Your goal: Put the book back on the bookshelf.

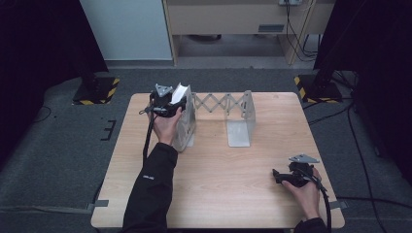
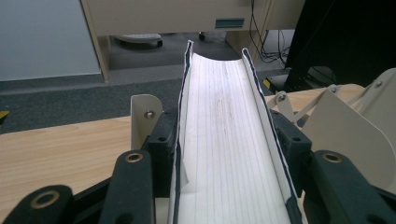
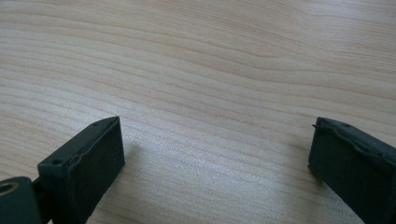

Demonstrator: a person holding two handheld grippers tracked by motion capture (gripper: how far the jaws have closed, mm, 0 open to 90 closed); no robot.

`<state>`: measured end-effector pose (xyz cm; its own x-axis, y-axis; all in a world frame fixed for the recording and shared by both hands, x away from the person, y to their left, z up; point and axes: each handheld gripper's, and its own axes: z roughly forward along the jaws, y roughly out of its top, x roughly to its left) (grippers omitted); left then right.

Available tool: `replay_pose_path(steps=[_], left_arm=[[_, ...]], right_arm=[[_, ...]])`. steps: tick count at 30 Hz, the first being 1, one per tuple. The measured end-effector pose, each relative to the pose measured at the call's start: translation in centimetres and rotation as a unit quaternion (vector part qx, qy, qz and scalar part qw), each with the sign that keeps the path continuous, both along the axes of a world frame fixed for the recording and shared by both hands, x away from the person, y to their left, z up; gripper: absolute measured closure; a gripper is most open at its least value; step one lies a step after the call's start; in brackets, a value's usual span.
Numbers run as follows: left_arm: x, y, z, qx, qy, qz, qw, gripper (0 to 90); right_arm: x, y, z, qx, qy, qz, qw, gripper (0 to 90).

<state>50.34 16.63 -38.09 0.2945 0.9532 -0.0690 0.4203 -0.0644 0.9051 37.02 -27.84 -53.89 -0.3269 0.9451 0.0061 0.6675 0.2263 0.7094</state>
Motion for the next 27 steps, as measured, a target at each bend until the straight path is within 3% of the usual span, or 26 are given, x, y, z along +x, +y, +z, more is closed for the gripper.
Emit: replay_pose_path(steps=[4, 11, 19, 23, 27], left_arm=[[0.5, -0.4, -0.1, 0.009, -0.003, 0.007, 0.9999, 51.7], [1.2, -0.8, -0.7, 0.0, 0.001, 0.009, 1.0, 51.6], [1.1, -1.3, -0.8, 0.002, -0.012, 0.003, 0.9999, 50.3], [0.9, -1.1, -1.2, -0.019, -0.042, -0.005, 0.9989, 45.5], [0.3, -0.9, -1.5, -0.024, -0.058, -0.027, 0.9977, 38.0]], right_arm=[[0.0, 0.0, 0.0, 0.0, 0.0, 0.0, 1.0, 3.8], [0.0, 0.0, 0.0, 0.0, 0.0, 0.0, 1.0, 3.8], [0.0, 0.0, 0.0, -0.001, -0.001, 0.001, 1.0, 3.8], [0.0, 0.0, 0.0, -0.001, -0.001, 0.001, 1.0, 3.8], [0.0, 0.0, 0.0, 0.0, 0.0, 0.0, 1.0, 3.8]])
